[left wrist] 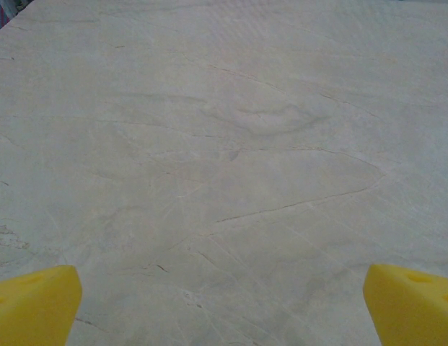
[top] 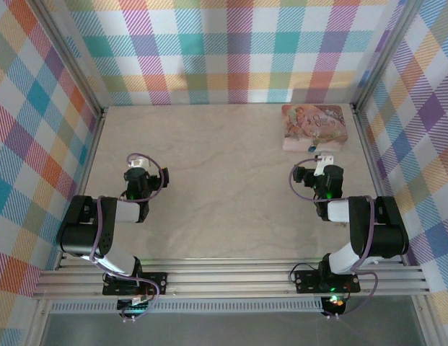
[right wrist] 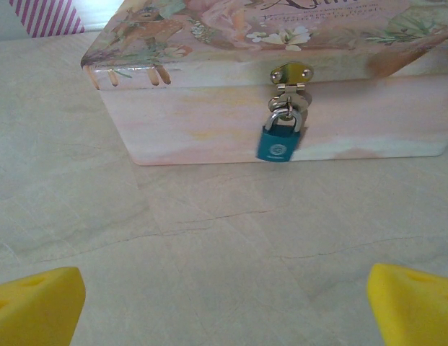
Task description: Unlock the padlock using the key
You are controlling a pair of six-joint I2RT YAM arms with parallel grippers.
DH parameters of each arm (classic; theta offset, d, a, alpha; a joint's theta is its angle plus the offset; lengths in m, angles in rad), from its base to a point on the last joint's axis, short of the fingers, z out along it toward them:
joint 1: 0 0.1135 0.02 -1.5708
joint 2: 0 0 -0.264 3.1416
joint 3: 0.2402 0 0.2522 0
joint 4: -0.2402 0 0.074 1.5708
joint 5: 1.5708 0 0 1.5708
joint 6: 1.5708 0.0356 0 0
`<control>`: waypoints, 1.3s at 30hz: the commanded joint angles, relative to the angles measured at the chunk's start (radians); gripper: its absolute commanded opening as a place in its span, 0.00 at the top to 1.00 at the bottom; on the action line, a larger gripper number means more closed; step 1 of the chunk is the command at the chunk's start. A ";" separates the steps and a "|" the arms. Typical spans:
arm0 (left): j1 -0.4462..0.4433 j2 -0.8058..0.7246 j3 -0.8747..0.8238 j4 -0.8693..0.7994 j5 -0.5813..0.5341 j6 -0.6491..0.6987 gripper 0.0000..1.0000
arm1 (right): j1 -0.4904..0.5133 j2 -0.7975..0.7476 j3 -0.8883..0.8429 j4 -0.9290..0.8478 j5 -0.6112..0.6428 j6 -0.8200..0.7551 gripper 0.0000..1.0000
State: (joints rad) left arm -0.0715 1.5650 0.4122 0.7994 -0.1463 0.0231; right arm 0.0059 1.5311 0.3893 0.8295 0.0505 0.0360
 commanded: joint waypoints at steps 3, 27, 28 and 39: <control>-0.007 0.002 0.007 0.014 0.013 0.001 0.00 | 0.006 0.003 0.014 0.013 -0.020 -0.013 0.00; -0.008 -0.260 0.153 -0.445 0.046 -0.014 0.00 | 0.006 -0.147 0.284 -0.501 -0.019 0.037 0.00; -0.009 -0.271 0.192 -0.523 0.050 -0.028 0.00 | 0.006 -0.151 0.327 -0.547 -0.022 0.057 0.00; -0.012 -0.135 0.585 -1.046 0.338 -0.245 0.02 | 0.025 0.346 1.227 -1.352 -0.050 0.130 0.07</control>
State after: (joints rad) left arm -0.0761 1.3788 0.9489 -0.0589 0.0547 -0.1249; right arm 0.0132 1.7805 1.5314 -0.2279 0.0261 0.1329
